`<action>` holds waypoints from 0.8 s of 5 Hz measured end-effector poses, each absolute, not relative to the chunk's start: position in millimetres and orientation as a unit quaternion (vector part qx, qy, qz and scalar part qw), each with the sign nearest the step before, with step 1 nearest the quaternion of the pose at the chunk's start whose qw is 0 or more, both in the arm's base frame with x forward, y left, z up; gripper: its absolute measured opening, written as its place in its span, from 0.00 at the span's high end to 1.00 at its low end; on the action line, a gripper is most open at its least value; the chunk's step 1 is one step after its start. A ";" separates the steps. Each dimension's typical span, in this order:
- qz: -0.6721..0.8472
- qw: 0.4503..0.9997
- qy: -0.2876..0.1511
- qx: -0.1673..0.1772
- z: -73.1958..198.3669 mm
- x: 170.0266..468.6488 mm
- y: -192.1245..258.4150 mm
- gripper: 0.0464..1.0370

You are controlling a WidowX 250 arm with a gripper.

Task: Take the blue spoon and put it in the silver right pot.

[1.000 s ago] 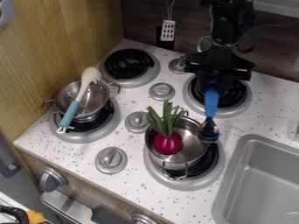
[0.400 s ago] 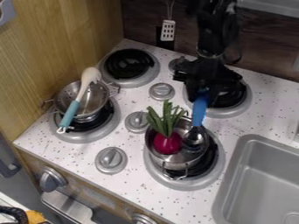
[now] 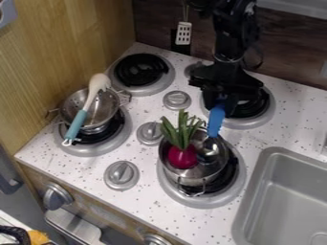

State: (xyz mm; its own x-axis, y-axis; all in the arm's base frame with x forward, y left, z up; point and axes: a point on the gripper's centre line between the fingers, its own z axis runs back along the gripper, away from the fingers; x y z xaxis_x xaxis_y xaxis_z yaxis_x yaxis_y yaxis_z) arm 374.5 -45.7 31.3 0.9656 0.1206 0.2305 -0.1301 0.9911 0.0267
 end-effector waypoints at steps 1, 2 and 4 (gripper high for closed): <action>0.053 0.990 -0.128 0.016 33.0 380.0 -39.0 0.64; 0.035 0.992 -0.124 0.017 27.7 375.6 -37.5 0.58; 0.033 0.991 -0.128 0.012 28.0 377.7 -33.3 0.04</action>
